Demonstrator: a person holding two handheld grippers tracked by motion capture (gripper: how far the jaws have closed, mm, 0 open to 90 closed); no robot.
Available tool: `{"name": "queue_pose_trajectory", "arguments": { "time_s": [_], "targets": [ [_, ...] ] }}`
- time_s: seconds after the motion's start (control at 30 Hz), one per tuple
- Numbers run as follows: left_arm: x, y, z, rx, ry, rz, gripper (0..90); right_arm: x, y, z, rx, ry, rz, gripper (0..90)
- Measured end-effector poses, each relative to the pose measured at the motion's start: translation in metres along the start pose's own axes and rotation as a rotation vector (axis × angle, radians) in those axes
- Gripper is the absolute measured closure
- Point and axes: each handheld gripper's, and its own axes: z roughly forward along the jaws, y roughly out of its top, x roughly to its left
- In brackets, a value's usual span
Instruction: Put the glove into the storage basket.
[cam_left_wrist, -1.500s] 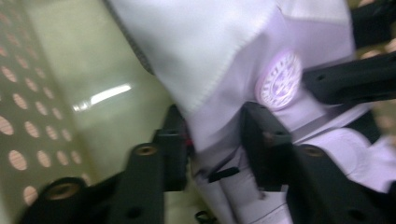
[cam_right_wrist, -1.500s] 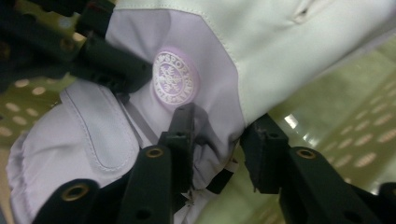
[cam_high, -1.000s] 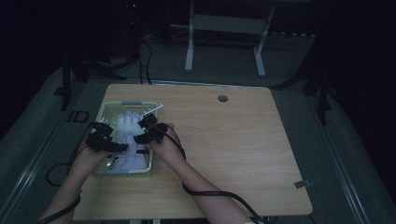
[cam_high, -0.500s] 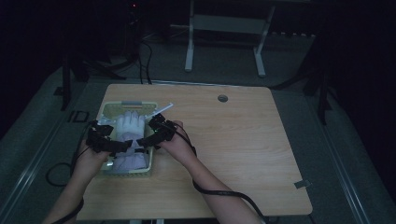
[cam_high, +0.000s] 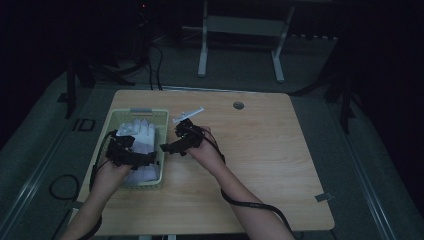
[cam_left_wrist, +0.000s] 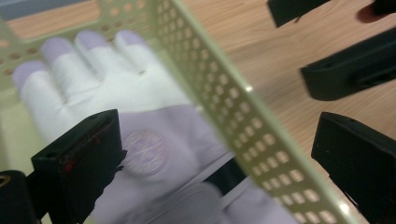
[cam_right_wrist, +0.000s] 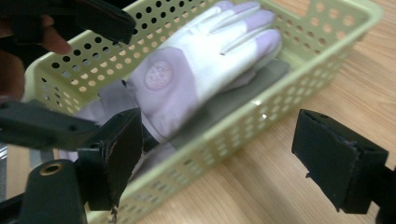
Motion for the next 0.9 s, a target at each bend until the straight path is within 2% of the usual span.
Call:
{"name": "queue_pose_trajectory", "arguments": {
  "time_s": [0.03,0.07,0.17,0.2,0.23,0.37,0.43,0.53,0.9],
  "targets": [
    [0.0,0.0,0.0,0.0,0.0,0.0,2.5,0.0,0.0,0.0,0.0,0.0,0.0,16.5],
    [-0.008,0.004,0.001,0.002,-0.015,0.012,2.5,-0.004,-0.002,-0.004,0.002,-0.008,0.002,16.5],
    [-0.015,0.007,0.003,0.001,-0.024,0.023,2.5,-0.009,-0.004,-0.009,0.004,-0.015,-0.002,16.5],
    [-0.022,0.01,0.004,-0.008,-0.039,0.031,2.5,-0.015,-0.006,-0.015,0.002,-0.023,0.002,16.5],
    [-0.022,0.01,0.004,-0.008,-0.039,0.031,2.5,-0.017,-0.007,-0.017,0.001,-0.028,0.007,16.5],
    [-0.038,0.017,0.01,-0.039,-0.062,0.049,2.5,-0.024,-0.011,-0.024,0.003,-0.038,0.014,16.3],
    [-0.047,0.019,0.014,-0.046,-0.092,0.05,2.5,-0.029,-0.016,-0.03,0.003,-0.049,0.013,16.3],
    [-0.06,0.02,0.019,-0.036,-0.11,0.081,2.5,-0.035,-0.023,-0.038,-0.002,-0.063,0.017,16.3],
    [-0.088,0.018,0.034,-0.022,-0.176,0.107,2.5,-0.055,-0.051,-0.062,-0.004,-0.098,0.024,16.3]
  ]
}}
